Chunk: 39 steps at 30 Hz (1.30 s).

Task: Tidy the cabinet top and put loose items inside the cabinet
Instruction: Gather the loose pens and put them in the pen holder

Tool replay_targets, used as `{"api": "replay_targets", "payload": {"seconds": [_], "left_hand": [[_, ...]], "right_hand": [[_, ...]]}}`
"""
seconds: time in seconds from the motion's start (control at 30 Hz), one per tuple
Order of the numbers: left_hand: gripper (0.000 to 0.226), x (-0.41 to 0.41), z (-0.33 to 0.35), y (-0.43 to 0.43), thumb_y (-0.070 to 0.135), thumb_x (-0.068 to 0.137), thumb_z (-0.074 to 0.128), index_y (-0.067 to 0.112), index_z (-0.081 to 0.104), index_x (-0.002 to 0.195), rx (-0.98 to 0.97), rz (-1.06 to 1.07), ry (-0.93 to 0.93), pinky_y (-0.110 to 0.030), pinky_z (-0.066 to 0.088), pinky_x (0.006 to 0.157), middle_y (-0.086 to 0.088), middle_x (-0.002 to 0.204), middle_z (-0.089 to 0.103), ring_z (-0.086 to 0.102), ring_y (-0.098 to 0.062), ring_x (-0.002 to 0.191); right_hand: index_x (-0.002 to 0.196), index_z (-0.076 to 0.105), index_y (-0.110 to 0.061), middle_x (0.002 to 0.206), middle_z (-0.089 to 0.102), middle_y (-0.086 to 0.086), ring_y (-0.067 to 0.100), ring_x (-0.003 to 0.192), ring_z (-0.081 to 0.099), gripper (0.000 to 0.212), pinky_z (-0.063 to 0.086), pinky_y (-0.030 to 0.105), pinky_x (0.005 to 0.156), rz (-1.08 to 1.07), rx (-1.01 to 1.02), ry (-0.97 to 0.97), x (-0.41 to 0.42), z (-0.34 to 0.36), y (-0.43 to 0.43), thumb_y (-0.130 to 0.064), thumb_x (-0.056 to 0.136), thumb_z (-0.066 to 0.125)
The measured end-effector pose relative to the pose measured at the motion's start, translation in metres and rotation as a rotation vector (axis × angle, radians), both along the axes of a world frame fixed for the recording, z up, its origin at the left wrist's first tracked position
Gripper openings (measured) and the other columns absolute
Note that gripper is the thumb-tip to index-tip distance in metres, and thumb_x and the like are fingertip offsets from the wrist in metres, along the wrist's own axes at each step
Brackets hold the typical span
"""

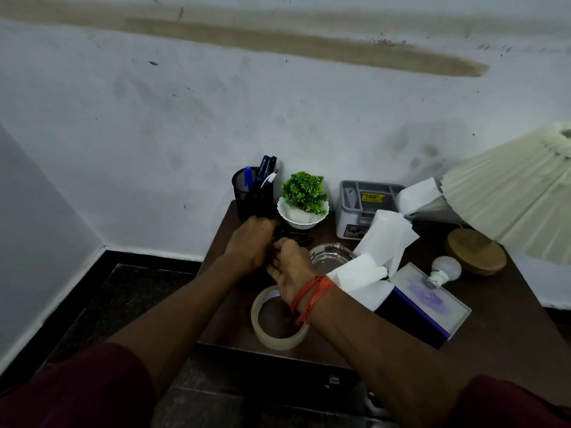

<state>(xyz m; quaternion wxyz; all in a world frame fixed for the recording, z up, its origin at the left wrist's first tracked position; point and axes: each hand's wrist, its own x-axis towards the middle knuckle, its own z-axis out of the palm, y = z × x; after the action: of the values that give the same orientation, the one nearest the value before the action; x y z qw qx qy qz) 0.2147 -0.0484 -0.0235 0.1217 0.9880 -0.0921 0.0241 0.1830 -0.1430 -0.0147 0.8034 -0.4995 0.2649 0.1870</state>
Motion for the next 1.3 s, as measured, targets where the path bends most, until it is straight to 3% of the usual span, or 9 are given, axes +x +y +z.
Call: {"api": "replay_targets", "payload": {"seconds": [0.1,0.23,0.37,0.6,0.8,0.93,1.03,1.17,1.3], "left_hand": [[0.026,-0.004,-0.002,0.000,0.017,0.084,0.056,0.017,0.064,0.109,0.015,0.017,-0.039,-0.046,0.055,0.073,-0.010,0.101,0.064,0.054,-0.030,0.104],[0.030,-0.010,0.001,0.003,0.022,0.087,0.055,0.026,0.069,0.113,-0.044,0.038,-0.008,-0.043,0.054,0.078,-0.008,0.107,0.065,0.056,-0.028,0.106],[0.024,-0.016,0.007,0.002,0.031,0.089,0.055,0.026,0.071,0.105,-0.102,0.089,0.043,-0.037,0.053,0.075,-0.007,0.107,0.069,0.064,-0.027,0.099],[0.026,-0.016,0.010,0.013,0.019,0.080,0.063,0.024,0.075,0.103,-0.231,0.175,0.161,-0.034,0.055,0.083,-0.005,0.104,0.074,0.068,-0.024,0.098],[0.019,-0.014,0.010,0.023,0.016,0.079,0.071,0.019,0.078,0.096,-0.341,0.180,0.240,-0.019,0.043,0.071,-0.002,0.097,0.075,0.068,-0.017,0.093],[0.018,-0.017,0.012,0.028,0.018,0.080,0.071,0.021,0.077,0.097,-0.411,0.213,0.226,-0.008,0.038,0.061,0.006,0.089,0.070,0.059,-0.003,0.078],[0.018,-0.019,0.012,0.029,0.017,0.081,0.070,0.020,0.077,0.097,-0.418,0.213,0.220,-0.005,0.036,0.056,0.005,0.088,0.069,0.056,-0.002,0.074],[0.016,-0.018,0.010,0.028,0.016,0.081,0.070,0.021,0.077,0.095,-0.441,0.244,0.244,-0.010,0.040,0.058,0.002,0.092,0.071,0.056,-0.001,0.071],[0.015,-0.018,0.008,0.029,0.016,0.081,0.072,0.019,0.077,0.095,-0.498,0.274,0.273,-0.018,0.045,0.070,0.001,0.092,0.072,0.060,-0.006,0.077]], "right_hand": [[0.107,0.064,-0.003,0.098,0.066,0.013,0.018,0.073,0.061,0.027,0.048,0.026,0.052,-0.001,0.007,0.000,-0.001,-0.002,0.000,-0.007,0.087,0.047],[0.078,0.062,-0.006,0.076,0.061,0.010,0.019,0.065,0.059,0.018,0.049,0.028,0.055,0.021,-0.008,0.010,0.001,0.001,0.000,-0.003,0.084,0.045],[0.088,0.060,-0.006,0.078,0.060,0.010,0.021,0.066,0.058,0.018,0.049,0.029,0.054,0.020,-0.012,0.022,0.002,0.004,0.000,-0.003,0.083,0.043],[0.079,0.056,-0.007,0.079,0.060,0.011,0.019,0.071,0.059,0.016,0.052,0.028,0.057,0.057,-0.016,0.049,-0.001,0.008,0.000,-0.002,0.085,0.042],[0.073,0.056,-0.007,0.074,0.059,0.009,0.017,0.069,0.058,0.024,0.052,0.031,0.076,0.125,-0.065,0.040,-0.005,0.014,0.000,-0.001,0.090,0.038],[0.071,0.055,-0.007,0.072,0.059,0.007,0.016,0.067,0.057,0.026,0.051,0.027,0.066,0.139,-0.077,0.025,-0.006,0.018,0.003,0.001,0.089,0.038],[0.073,0.054,-0.007,0.073,0.059,0.007,0.017,0.067,0.058,0.024,0.051,0.030,0.070,0.153,-0.098,0.024,-0.007,0.019,0.006,0.000,0.089,0.038],[0.076,0.053,-0.007,0.075,0.057,0.007,0.018,0.068,0.058,0.021,0.051,0.030,0.066,0.143,-0.116,0.024,-0.005,0.019,0.007,0.000,0.089,0.037],[0.077,0.053,-0.006,0.074,0.058,0.007,0.019,0.066,0.059,0.021,0.052,0.028,0.061,0.146,-0.124,0.029,-0.006,0.019,0.007,-0.001,0.089,0.037]]}}
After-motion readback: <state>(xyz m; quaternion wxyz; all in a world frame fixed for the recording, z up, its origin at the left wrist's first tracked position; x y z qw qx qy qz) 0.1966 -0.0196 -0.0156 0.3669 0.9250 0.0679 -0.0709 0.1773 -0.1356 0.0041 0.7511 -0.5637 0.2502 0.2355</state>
